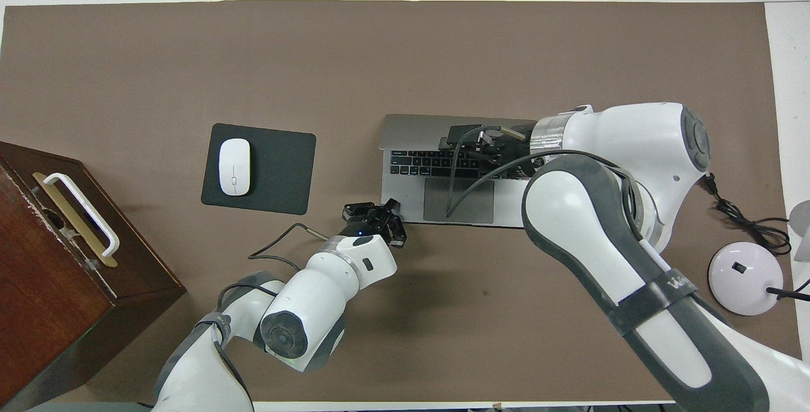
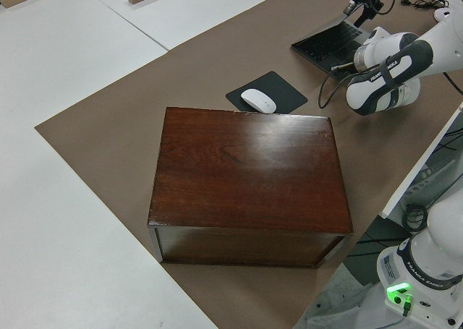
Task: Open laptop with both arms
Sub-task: 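Raise the laptop lid with the right gripper, pushing it farther from the robot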
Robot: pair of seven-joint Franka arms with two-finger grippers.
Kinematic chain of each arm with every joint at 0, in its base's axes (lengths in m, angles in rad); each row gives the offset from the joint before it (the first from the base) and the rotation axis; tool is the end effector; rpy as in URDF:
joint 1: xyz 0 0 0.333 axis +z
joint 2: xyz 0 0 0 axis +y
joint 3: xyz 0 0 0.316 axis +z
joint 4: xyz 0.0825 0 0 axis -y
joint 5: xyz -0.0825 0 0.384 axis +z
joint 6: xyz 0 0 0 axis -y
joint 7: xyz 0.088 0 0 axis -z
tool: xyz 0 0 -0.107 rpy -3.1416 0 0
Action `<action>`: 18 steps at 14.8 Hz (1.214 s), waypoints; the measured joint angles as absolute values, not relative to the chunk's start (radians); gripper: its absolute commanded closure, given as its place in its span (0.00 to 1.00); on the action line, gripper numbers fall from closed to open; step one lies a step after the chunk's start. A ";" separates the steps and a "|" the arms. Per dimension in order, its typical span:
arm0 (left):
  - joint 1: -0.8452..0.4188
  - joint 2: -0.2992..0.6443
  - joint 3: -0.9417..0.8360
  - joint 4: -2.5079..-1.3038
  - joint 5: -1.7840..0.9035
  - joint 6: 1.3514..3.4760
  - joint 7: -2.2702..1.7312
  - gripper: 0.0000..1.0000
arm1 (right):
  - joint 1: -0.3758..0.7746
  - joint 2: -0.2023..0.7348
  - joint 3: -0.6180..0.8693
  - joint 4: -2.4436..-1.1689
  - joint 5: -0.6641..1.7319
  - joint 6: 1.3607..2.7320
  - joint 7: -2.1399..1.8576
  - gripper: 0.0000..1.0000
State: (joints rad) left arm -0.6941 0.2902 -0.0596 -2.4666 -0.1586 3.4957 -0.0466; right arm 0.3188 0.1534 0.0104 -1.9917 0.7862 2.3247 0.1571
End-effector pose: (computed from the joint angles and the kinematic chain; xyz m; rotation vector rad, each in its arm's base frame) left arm 0.3964 -0.3459 0.2668 2.5906 -0.7003 0.9425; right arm 0.5690 0.2075 0.4082 -2.4699 0.4121 -0.0196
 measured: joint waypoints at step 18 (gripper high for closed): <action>-0.698 0.291 -0.059 -2.466 -0.159 3.496 -0.062 1.00 | 0.244 0.172 0.004 -1.837 0.558 2.150 0.208 0.00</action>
